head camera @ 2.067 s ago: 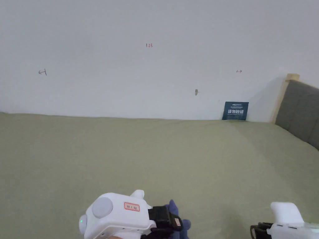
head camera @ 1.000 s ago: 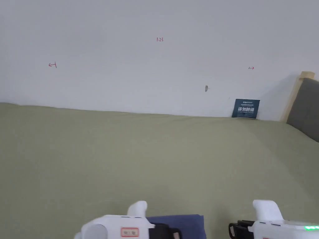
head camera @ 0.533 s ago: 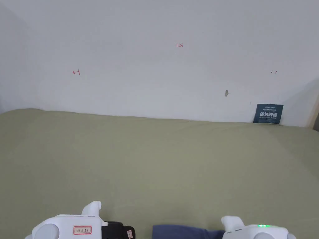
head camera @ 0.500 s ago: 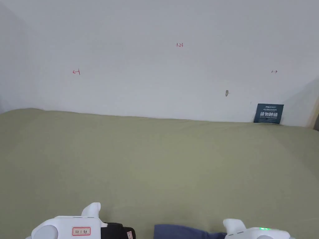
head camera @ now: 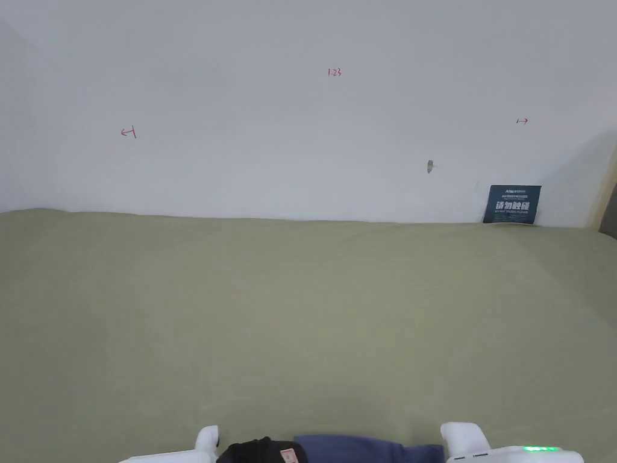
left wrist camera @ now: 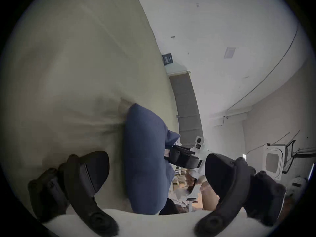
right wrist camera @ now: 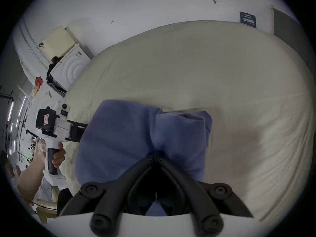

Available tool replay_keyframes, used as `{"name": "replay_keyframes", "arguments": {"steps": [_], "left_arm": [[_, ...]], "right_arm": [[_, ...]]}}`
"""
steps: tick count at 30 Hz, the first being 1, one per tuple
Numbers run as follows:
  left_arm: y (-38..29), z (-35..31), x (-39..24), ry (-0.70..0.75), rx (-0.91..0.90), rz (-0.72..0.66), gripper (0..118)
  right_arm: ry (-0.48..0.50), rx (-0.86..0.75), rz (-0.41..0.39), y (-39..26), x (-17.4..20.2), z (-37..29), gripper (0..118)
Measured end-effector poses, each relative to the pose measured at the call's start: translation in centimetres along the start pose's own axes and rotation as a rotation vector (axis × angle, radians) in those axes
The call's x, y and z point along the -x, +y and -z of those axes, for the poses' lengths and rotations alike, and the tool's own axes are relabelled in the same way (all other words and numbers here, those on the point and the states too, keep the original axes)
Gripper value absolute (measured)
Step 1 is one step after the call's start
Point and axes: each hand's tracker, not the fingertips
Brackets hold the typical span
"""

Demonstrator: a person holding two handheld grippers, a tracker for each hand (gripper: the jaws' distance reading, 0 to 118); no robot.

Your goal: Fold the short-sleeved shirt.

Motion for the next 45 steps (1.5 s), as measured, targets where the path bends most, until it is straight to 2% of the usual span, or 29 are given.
{"name": "replay_keyframes", "arguments": {"steps": [3, 5, 6, 7, 8, 9, 10, 11, 13, 17, 20, 22, 26, 28, 30, 33, 38, 41, 45], "left_arm": [[1.0, 2.8, -0.4, 0.020, 0.105, 0.066, 113], [1.0, 3.7, -1.0, 0.031, 0.127, 0.138, 106], [0.6, 4.1, -1.3, 0.066, 0.123, 0.167, 86], [0.1, 4.1, -1.5, 0.113, 0.106, 0.184, 50], [-0.2, 4.1, -1.1, 0.172, 0.095, 0.182, 24], [-0.4, 4.5, -0.3, 0.212, 0.106, 0.114, 24], [-0.4, 4.0, 0.5, 0.135, 0.090, 0.038, 24], [0.0, 3.6, 1.2, 0.044, 0.057, 0.029, 24], [0.4, 3.8, 0.4, 0.123, 0.084, 0.119, 24], [1.7, 3.2, -0.4, 0.128, 0.110, 0.127, 24], [3.3, 1.6, -0.5, 0.152, 0.111, 0.141, 24], [4.6, -0.5, -0.6, 0.167, 0.102, 0.146, 24], [7.1, -6.6, -0.6, 0.229, 0.068, 0.160, 24], [8.8, -10.7, -0.3, 0.262, 0.055, 0.171, 24], [10.4, -14.7, -0.1, 0.313, 0.031, 0.185, 24], [12.8, -21.5, 0.6, 0.354, 0.011, 0.181, 24], [15.6, -33.5, 2.7, 0.467, -0.023, 0.181, 24], [16.8, -40.7, 3.9, 0.607, -0.051, 0.158, 24], [16.5, -46.9, 4.6, 0.680, -0.092, 0.112, 24]], "right_arm": [[0.001, -0.007, -0.001, -0.1, 0.0, -0.1, 0], [-0.001, -0.011, 0.005, -0.2, 0.1, -0.1, 0], [-0.004, -0.014, 0.006, -0.2, 0.2, -0.1, 0], [-0.007, -0.017, 0.007, -0.3, 0.2, -0.1, 0], [-0.009, -0.019, 0.007, -0.3, 0.2, -0.1, 0], [-0.009, -0.024, 0.004, -0.4, 0.2, -0.2, 0], [-0.005, -0.026, 0.006, -0.3, 0.2, -0.1, 0], [-0.009, -0.029, 0.009, -0.3, 0.2, -0.1, 0], [-0.011, -0.038, 0.016, -0.3, 0.6, -0.2, 0], [-0.050, -0.067, 0.009, -0.1, 2.1, -0.4, 0], [-0.063, -0.151, 0.017, 0.1, 4.5, -0.8, 0], [-0.071, -0.218, -0.018, 0.3, 6.8, -0.9, 0], [-0.181, -0.369, -0.093, 1.3, 12.3, 0.1, 0], [-0.240, -0.466, -0.127, 2.1, 15.8, 1.4, 0], [-0.239, -0.552, -0.152, 2.9, 19.0, 2.7, 0], [-0.291, -0.673, -0.185, 3.5, 24.5, 4.8, 0], [-0.323, -0.799, -0.157, 3.9, 32.4, 8.3, 0], [-0.355, -0.841, -0.160, 3.4, 36.4, 10.1, 0], [-0.315, -0.826, -0.156, 2.4, 39.7, 12.5, 0]]}}
